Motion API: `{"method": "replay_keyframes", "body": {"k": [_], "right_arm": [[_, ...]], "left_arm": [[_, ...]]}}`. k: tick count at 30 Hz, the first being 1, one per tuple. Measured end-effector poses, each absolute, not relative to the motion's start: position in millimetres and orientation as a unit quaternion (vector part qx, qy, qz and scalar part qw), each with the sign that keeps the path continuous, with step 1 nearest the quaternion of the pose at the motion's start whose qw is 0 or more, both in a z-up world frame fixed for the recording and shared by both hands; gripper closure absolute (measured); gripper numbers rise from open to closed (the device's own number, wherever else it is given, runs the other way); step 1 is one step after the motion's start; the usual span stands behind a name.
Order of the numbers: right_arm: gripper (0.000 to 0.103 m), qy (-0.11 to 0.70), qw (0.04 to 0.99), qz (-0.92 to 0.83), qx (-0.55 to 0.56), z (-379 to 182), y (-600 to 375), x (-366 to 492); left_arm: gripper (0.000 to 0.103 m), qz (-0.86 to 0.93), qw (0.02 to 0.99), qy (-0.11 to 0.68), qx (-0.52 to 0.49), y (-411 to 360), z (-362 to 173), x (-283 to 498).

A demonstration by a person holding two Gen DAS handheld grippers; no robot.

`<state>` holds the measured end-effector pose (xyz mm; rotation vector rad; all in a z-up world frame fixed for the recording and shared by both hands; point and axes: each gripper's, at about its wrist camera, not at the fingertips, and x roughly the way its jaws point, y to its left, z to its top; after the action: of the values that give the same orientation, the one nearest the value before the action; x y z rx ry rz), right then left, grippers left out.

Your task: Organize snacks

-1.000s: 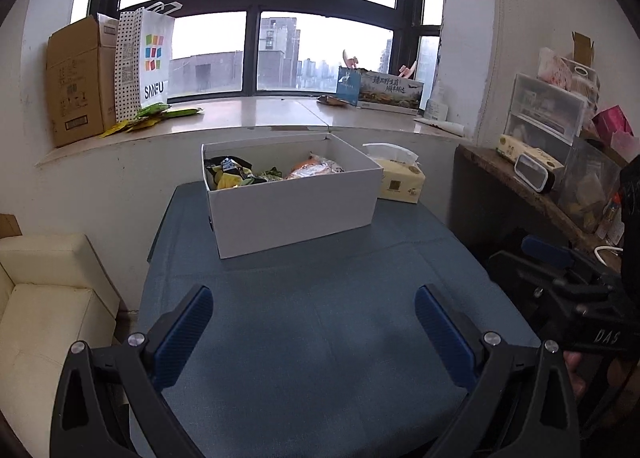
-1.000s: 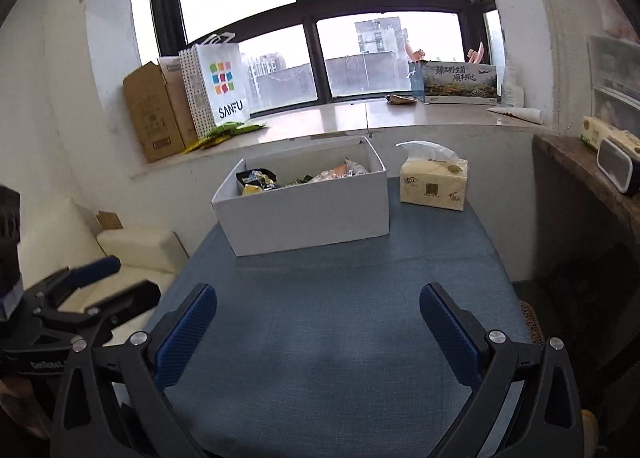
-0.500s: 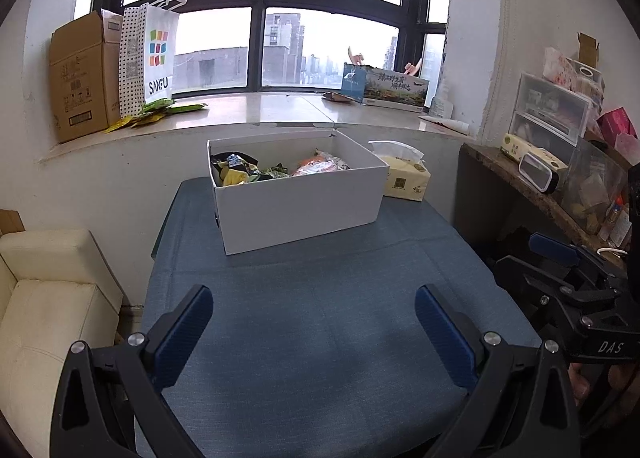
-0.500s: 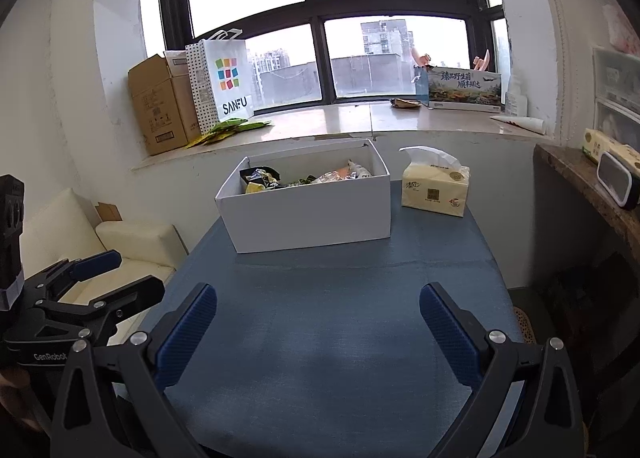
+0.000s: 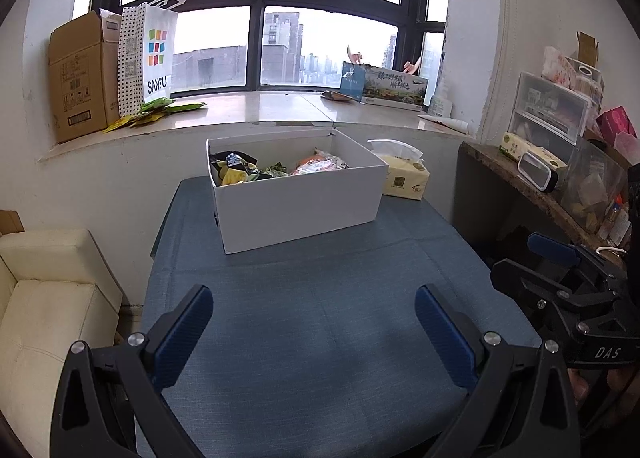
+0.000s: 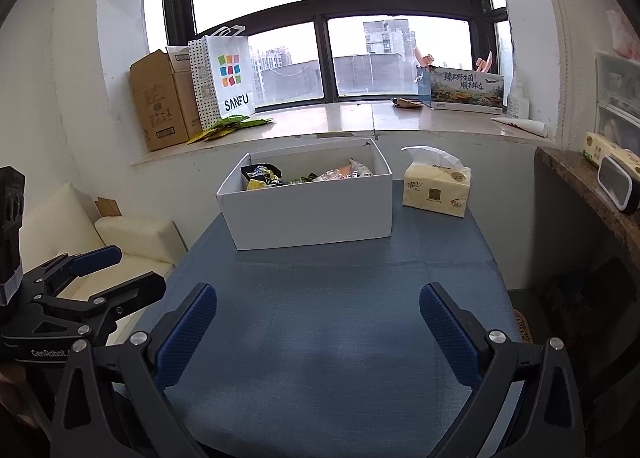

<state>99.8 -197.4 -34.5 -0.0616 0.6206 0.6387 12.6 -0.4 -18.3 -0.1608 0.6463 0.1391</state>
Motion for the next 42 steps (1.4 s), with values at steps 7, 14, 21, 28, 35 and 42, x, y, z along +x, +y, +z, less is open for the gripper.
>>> {"method": "replay_keyframes", "body": {"k": [7,14,21,28,35,42], "right_arm": [[0.000,0.304,0.901,0.308,-0.033,-35.5,-196.2,99.3],[0.000,0.305,0.900,0.308,-0.036,-35.6,-194.9,98.7],[0.000,0.305,0.900,0.309,-0.036,-35.4,-194.3,99.0],[0.000,0.305,0.900,0.309,-0.036,-35.3,-194.7,99.0],[0.000,0.303,0.901,0.309,-0.038,-35.5,-195.0,97.9],[0.000,0.303,0.901,0.308,-0.042,-35.1,-194.2,98.0]], "left_arm": [[0.000,0.067,0.942,0.319,-0.082,2.2,-19.4,12.9],[0.000,0.066,0.941,0.321,-0.082,2.8,-19.8,13.0],[0.000,0.065,0.941,0.323,-0.082,3.0,-20.4,12.7],[0.000,0.065,0.941,0.323,-0.082,2.6,-19.9,13.7],[0.000,0.065,0.941,0.323,-0.082,2.7,-19.8,13.9],[0.000,0.064,0.940,0.324,-0.084,2.9,-20.3,13.8]]}}
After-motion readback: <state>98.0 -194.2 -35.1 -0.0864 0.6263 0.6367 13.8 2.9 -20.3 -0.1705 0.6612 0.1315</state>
